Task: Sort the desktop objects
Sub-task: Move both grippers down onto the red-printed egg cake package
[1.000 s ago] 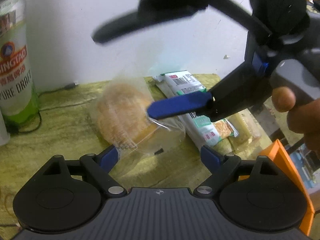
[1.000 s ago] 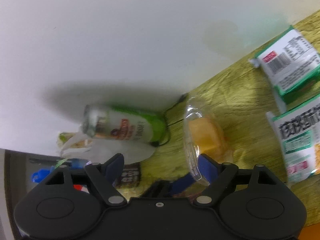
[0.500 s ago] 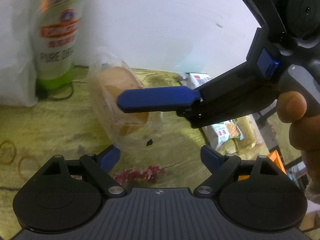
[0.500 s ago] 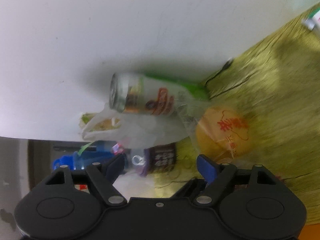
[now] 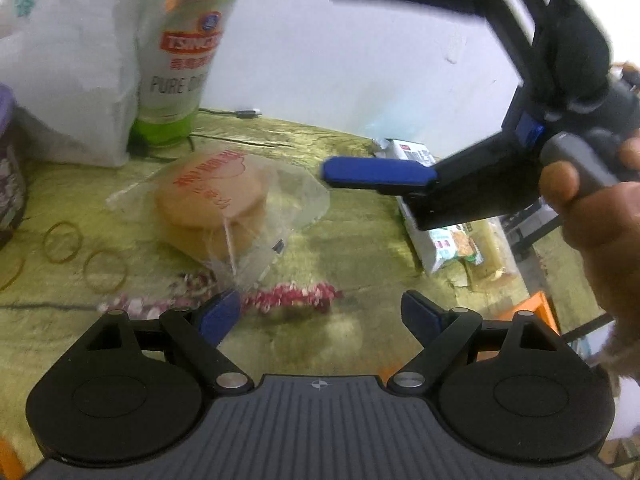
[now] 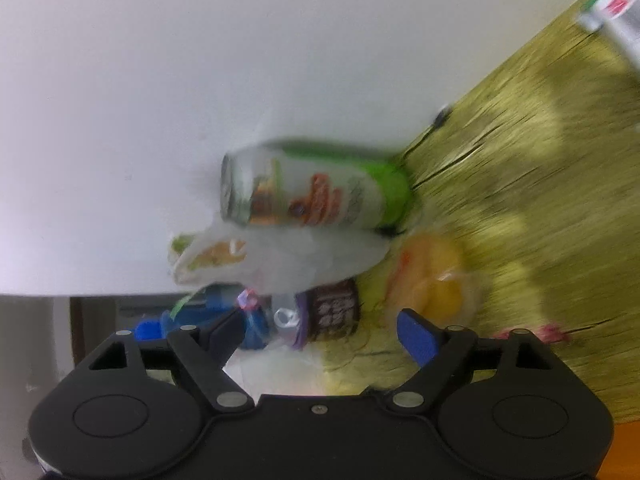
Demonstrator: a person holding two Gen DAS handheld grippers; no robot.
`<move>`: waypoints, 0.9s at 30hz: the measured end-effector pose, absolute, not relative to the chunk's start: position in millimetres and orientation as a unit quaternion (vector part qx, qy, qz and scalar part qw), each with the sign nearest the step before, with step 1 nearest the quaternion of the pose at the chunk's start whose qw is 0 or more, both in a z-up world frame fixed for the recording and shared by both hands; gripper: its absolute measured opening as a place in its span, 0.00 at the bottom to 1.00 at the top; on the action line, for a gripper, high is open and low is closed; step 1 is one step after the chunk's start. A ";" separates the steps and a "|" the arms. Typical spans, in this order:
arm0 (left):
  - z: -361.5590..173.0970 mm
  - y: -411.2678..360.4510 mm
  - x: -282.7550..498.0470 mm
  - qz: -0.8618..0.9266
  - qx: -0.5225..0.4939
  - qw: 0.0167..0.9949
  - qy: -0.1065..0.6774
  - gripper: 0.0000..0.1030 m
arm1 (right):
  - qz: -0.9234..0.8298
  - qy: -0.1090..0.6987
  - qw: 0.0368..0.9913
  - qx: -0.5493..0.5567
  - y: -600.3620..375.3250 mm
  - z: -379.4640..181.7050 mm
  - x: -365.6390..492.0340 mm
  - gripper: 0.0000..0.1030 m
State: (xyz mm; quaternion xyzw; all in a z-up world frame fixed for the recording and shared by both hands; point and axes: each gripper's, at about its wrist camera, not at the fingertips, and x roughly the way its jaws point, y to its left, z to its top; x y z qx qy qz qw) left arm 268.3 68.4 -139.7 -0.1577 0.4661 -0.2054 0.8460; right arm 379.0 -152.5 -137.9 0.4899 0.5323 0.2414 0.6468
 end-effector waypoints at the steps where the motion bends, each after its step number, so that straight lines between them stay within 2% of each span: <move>1: -135.9 70.3 265.4 -0.207 -0.156 0.848 0.462 0.86 | 0.233 0.532 0.650 0.490 -159.0 -138.1 377.5 0.80; 4: -123.2 77.4 256.0 -0.209 -0.152 0.857 0.445 0.86 | 0.209 0.536 0.653 0.492 -172.1 -142.0 371.9 0.80; 7: -110.1 82.1 254.2 -0.187 -0.116 0.884 0.413 0.91 | 0.190 0.544 0.651 0.495 -177.2 -152.0 368.3 0.80; 13: -124.0 79.8 289.7 -0.142 -0.064 0.905 0.396 0.92 | 0.161 0.562 0.646 0.491 -173.5 -169.6 365.5 0.80; 19: -135.3 89.2 306.2 -0.128 -0.092 0.901 0.404 0.92 | 0.136 0.565 0.658 0.479 -171.8 -174.2 368.5 0.80; 27: -139.5 83.8 286.9 -0.170 -0.142 0.868 0.445 0.92 | 0.177 0.553 0.709 0.400 -143.2 -168.7 416.1 0.80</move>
